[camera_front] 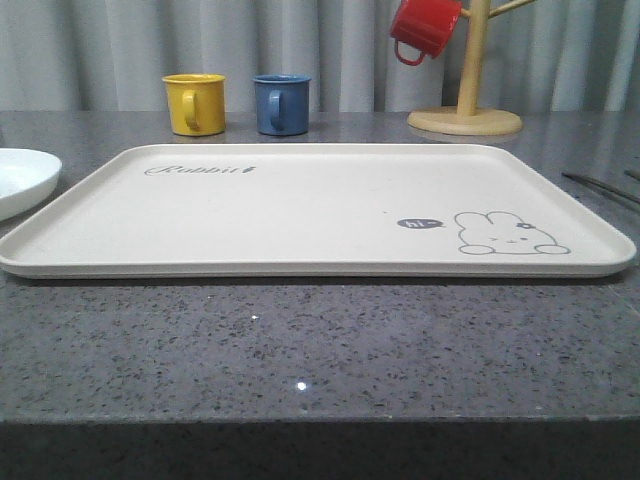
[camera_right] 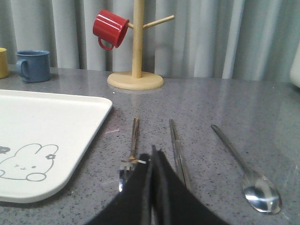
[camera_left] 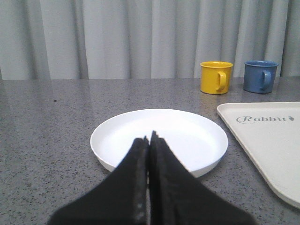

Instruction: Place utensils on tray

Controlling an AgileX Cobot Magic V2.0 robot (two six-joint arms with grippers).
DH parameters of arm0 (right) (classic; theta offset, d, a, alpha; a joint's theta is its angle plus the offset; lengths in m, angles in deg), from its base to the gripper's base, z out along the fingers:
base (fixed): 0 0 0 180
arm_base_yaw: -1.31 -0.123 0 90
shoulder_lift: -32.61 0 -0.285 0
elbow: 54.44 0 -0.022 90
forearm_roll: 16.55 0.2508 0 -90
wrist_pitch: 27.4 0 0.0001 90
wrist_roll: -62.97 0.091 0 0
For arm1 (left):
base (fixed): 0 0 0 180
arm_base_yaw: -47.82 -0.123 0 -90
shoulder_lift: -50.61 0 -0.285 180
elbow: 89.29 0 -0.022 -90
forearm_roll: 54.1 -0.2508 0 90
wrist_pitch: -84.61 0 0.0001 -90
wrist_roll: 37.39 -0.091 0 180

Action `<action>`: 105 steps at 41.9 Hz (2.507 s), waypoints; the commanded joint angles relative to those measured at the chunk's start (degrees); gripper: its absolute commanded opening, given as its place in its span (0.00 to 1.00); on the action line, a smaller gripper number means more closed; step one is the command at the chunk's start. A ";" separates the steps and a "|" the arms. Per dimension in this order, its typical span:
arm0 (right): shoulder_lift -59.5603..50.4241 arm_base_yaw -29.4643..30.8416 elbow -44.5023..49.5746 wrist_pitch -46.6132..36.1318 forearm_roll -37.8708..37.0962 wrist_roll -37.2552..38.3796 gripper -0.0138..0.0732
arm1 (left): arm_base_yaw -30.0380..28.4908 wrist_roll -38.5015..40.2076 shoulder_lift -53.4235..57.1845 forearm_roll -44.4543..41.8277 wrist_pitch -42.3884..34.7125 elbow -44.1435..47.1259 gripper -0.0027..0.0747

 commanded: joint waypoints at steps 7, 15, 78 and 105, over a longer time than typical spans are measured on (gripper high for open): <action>-1.18 0.33 -0.67 -4.18 -0.62 -0.17 0.08 | 0.22 0.28 1.24 0.47 -4.66 0.08 0.01; -1.18 0.33 -3.88 -4.65 1.94 -0.17 0.08 | 0.22 0.28 1.24 0.47 -11.05 -1.06 0.01; 42.01 0.33 -42.08 30.15 0.80 -1.75 0.70 | -23.74 -24.22 -78.77 27.71 41.17 -62.35 0.66; 42.01 0.33 -42.08 30.09 0.80 -1.75 0.70 | -21.40 -24.77 -91.19 30.04 42.77 -69.14 0.01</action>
